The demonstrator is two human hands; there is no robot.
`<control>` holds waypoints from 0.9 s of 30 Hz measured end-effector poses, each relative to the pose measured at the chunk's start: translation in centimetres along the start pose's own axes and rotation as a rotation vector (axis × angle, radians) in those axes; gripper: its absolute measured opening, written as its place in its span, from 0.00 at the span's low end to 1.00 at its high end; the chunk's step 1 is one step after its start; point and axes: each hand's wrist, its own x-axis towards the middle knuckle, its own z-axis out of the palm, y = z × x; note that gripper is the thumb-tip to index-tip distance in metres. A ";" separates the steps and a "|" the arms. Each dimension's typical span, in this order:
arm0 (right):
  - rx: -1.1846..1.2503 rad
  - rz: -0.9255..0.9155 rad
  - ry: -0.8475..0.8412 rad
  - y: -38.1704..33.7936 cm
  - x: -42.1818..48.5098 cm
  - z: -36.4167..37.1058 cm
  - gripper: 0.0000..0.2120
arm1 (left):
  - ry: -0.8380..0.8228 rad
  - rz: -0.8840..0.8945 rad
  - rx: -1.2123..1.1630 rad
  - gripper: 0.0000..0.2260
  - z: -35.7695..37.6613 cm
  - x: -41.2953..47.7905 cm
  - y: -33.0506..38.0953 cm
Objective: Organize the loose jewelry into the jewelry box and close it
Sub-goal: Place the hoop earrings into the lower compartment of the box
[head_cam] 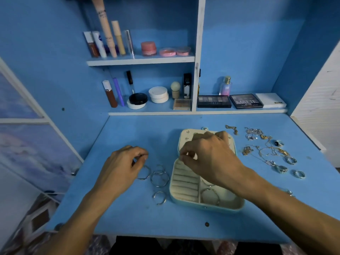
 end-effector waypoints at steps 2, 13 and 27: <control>-0.024 -0.053 -0.071 -1.5 1.2 0.6 0.08 | 0.002 -0.027 0.040 0.04 -0.4 -0.4 -0.8; -0.135 -0.077 -0.241 -4.9 5.2 3.7 0.08 | -0.016 -0.164 0.189 0.08 -0.7 -1.6 -1.9; -0.214 -0.137 -0.411 -4.9 5.2 2.4 0.09 | -0.112 -0.168 0.167 0.05 -0.2 -1.5 -1.5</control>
